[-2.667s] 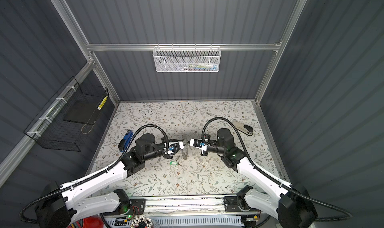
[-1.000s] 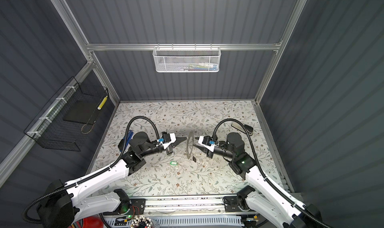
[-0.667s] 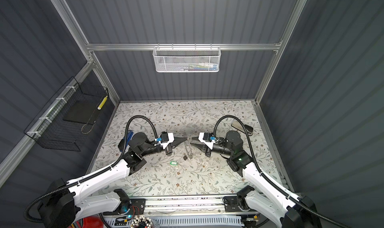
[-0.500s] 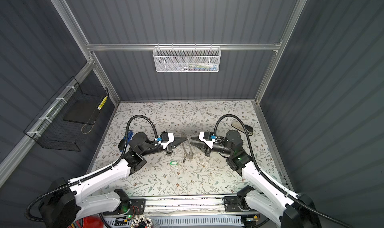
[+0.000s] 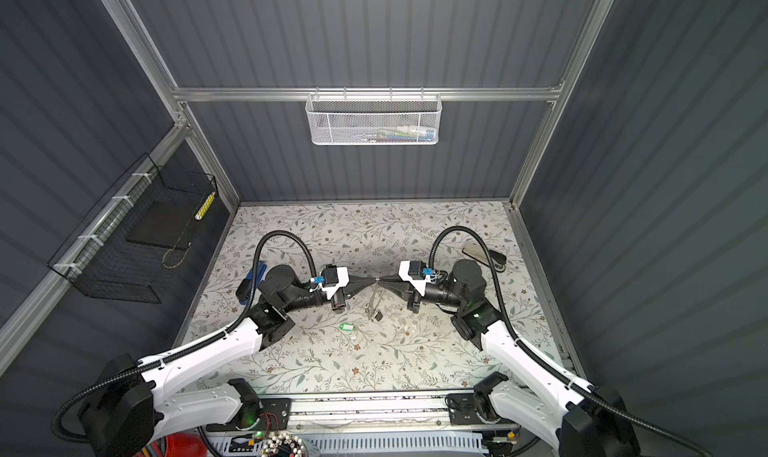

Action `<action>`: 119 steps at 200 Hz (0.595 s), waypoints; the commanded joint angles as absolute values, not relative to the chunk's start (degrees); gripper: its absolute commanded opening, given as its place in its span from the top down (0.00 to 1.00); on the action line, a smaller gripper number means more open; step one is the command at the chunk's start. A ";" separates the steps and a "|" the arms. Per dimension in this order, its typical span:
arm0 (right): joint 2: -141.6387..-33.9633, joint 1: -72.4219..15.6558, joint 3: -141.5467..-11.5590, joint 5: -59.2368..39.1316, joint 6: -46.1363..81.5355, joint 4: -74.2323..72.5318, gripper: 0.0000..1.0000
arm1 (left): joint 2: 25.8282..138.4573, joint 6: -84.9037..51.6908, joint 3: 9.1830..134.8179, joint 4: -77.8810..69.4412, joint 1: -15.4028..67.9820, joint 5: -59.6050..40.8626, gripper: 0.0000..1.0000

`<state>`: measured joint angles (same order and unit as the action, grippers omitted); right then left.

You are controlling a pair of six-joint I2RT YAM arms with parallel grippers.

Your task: Put the keys on the keyring

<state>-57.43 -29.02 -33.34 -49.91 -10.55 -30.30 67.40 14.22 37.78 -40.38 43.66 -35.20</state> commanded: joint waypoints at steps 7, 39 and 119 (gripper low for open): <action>-57.48 -28.99 -34.87 -51.42 -10.50 -31.05 0.97 | 67.83 13.00 38.79 -43.60 43.29 -36.63 1.00; -56.64 -29.00 -35.05 -50.68 -12.92 -28.08 1.00 | 67.58 13.84 39.31 -41.01 43.32 -35.21 0.94; -50.86 -34.08 -36.68 -30.58 -40.37 -6.30 1.00 | 62.05 38.74 49.73 -6.62 44.18 -25.67 0.57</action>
<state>-53.10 -30.94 -35.55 -39.94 -28.45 -11.86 63.57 28.45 45.65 -19.25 43.53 -29.56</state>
